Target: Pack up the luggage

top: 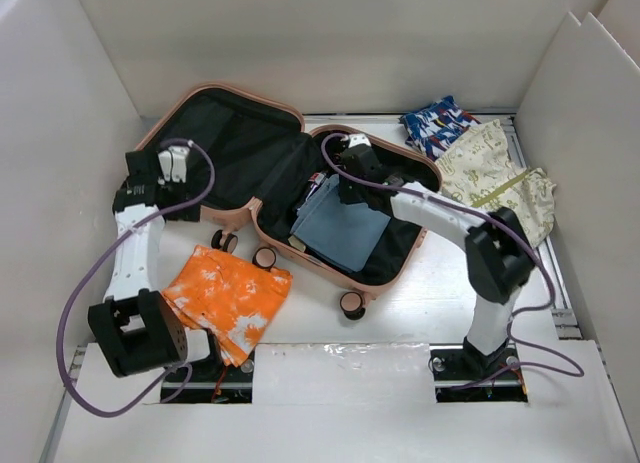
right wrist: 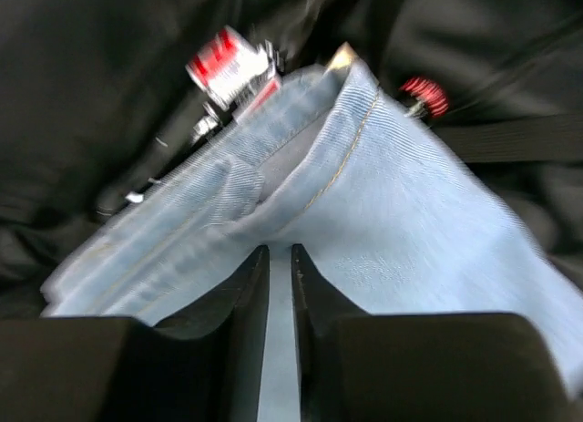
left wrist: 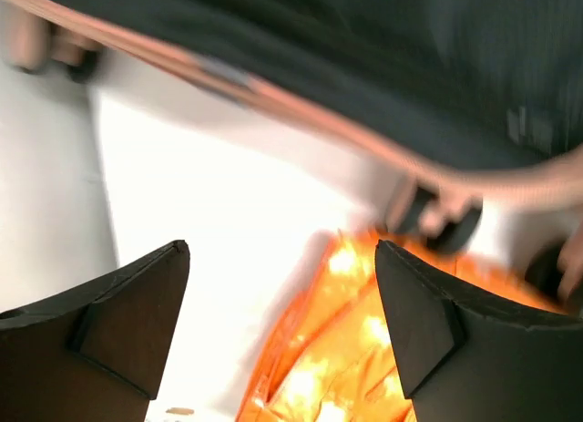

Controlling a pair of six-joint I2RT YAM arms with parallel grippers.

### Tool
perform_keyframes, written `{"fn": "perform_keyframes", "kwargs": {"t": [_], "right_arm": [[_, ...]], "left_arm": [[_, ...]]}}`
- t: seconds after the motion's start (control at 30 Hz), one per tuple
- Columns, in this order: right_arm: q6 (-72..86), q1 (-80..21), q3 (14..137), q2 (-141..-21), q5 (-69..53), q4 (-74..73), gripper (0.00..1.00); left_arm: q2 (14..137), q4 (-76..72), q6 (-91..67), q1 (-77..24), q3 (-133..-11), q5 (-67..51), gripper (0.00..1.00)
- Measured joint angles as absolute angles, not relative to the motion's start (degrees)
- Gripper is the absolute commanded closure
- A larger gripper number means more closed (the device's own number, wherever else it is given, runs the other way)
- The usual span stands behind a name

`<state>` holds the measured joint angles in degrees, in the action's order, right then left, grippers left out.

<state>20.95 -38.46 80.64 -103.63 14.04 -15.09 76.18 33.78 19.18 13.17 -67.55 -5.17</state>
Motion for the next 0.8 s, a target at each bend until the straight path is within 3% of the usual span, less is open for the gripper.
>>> {"fn": "perform_keyframes", "kwargs": {"t": [0.13,0.2,0.27,0.33,0.4,0.8], "right_arm": [[19.35,-36.62,84.25,-111.74,6.24,-14.44,0.82],[18.39,-36.10,86.08,-112.90,3.88,-14.09,0.76],[17.41,-36.07,86.91,-112.73,2.72,-13.72,0.60],[16.32,-36.47,86.98,-111.81,2.22,-13.17,0.40],[15.18,-37.06,86.70,-110.06,2.09,-13.13,0.34],[12.60,-39.90,81.30,-90.45,6.28,-13.10,0.28]], "left_arm": [[74.11,34.98,25.52,17.56,-59.20,-10.39,0.16],[75.13,36.97,28.93,23.49,-57.10,-12.88,0.12],[76.79,38.89,33.52,28.12,-56.18,-15.14,0.01],[78.00,40.47,38.96,29.41,-55.11,-18.17,0.01],[78.61,41.21,42.94,29.21,-52.90,-20.10,0.01],[86.56,40.77,57.19,28.64,-48.60,-24.23,0.01]]}}
